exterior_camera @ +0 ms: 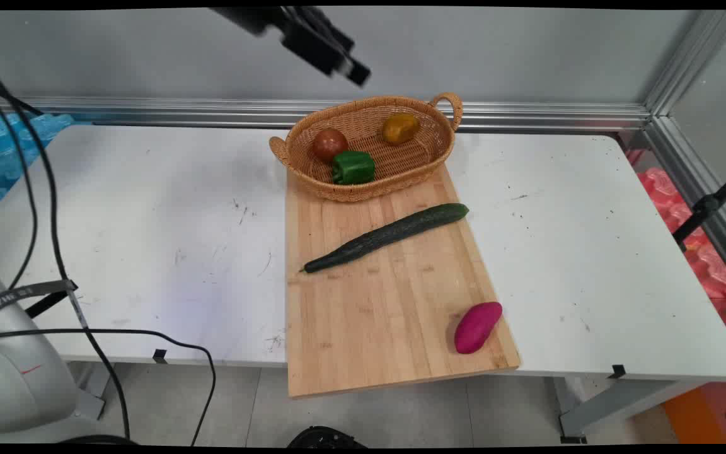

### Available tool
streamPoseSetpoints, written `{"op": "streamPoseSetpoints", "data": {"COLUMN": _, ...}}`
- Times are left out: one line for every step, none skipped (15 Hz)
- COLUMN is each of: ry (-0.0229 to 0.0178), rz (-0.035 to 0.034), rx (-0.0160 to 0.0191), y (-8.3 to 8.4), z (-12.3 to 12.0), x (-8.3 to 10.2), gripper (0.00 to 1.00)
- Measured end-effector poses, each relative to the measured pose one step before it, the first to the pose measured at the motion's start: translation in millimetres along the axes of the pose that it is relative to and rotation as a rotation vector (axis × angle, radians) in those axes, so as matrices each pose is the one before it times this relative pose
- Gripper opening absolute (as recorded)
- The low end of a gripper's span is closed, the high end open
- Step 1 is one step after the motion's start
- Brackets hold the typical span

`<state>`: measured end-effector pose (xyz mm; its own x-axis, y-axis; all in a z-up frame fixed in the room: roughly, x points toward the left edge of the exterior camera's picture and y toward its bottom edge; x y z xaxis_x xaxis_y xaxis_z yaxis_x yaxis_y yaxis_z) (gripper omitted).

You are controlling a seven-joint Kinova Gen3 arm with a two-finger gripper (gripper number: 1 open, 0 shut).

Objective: Pick up the cucumber from the cutting board

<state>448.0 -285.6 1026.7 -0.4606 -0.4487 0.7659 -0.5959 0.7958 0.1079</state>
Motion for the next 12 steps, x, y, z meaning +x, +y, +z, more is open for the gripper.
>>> {"op": "streamPoseSetpoints", "data": {"ry": -0.01636, "rz": -0.00438, "rx": 0.00371, "y": 1.70, "z": 7.55, "x": 0.10, "gripper": 1.00}}
{"op": "streamPoseSetpoints", "data": {"ry": -0.02467, "rz": -0.00472, "rx": 0.00410, "y": 2.59, "z": 11.53, "x": 0.34, "gripper": 1.00}}
{"op": "streamPoseSetpoints", "data": {"ry": -0.02841, "rz": -0.00481, "rx": 0.00545, "y": 3.06, "z": 13.16, "x": 0.52, "gripper": 1.00}}
{"op": "streamPoseSetpoints", "data": {"ry": -0.02810, "rz": -0.00438, "rx": 0.00557, "y": 3.12, "z": 12.65, "x": 0.59, "gripper": 1.00}}
{"op": "streamPoseSetpoints", "data": {"ry": -0.02444, "rz": -0.00278, "rx": 0.00452, "y": 2.71, "z": 10.72, "x": 0.47, "gripper": 1.00}}
{"op": "streamPoseSetpoints", "data": {"ry": -0.02841, "rz": -0.00374, "rx": 0.00632, "y": 3.15, "z": 12.01, "x": 0.34, "gripper": 1.00}}
{"op": "streamPoseSetpoints", "data": {"ry": -0.02792, "rz": -0.00442, "rx": 0.00678, "y": 3.16, "z": 11.56, "x": 0.10, "gripper": 1.00}}
{"op": "streamPoseSetpoints", "data": {"ry": -0.02461, "rz": -0.00369, "rx": 0.00542, "y": 2.79, "z": 10.03, "x": 0.28, "gripper": 1.00}}
{"op": "streamPoseSetpoints", "data": {"ry": -0.02848, "rz": -0.00638, "rx": 0.00704, "y": 3.26, "z": 11.51, "x": 0.20, "gripper": 1.00}}
{"op": "streamPoseSetpoints", "data": {"ry": -0.02792, "rz": -0.00720, "rx": 0.00771, "y": 3.09, "z": 11.18, "x": 0.25, "gripper": 1.00}}
{"op": "streamPoseSetpoints", "data": {"ry": -0.02377, "rz": -0.00749, "rx": 0.00643, "y": 2.67, "z": 9.47, "x": 0.26, "gripper": 1.00}}
{"op": "streamPoseSetpoints", "data": {"ry": -0.02667, "rz": -0.00865, "rx": 0.00857, "y": 2.85, "z": 10.99, "x": 0.61, "gripper": 1.00}}
